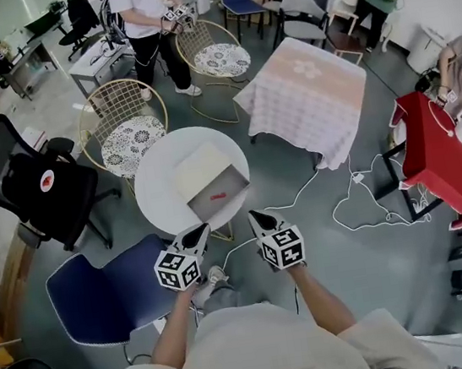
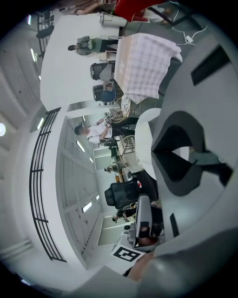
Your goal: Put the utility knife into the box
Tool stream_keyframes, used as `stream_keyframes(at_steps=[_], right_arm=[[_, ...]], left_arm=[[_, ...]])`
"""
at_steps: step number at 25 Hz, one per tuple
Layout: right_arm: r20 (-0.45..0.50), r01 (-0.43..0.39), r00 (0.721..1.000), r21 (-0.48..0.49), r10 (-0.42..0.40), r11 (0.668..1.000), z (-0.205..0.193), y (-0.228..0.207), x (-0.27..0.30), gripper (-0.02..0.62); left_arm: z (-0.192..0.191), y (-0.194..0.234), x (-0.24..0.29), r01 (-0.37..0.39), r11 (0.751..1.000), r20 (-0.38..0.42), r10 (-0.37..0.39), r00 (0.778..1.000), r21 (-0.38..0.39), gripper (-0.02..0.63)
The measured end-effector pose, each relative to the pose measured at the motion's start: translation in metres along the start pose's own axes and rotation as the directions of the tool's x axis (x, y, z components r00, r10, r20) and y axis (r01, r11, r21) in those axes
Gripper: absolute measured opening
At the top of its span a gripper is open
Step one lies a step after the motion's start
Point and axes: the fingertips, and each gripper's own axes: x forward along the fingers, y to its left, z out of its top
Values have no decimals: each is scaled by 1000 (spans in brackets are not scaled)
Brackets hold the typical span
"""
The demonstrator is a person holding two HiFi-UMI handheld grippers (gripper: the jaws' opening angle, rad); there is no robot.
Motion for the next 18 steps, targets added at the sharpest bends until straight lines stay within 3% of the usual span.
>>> stream_keyframes(at_steps=[10,18], right_arm=[[5,-49,999,-46,50,998,-44,11,-78,17],[35,-92,995,-88,96,992,-50,34,-106,17]], left_arm=[[-43,-84,-29,-43,999,19,43,999,14,11],[-51,-117,-49,-82,997,73,81,994,13,11]])
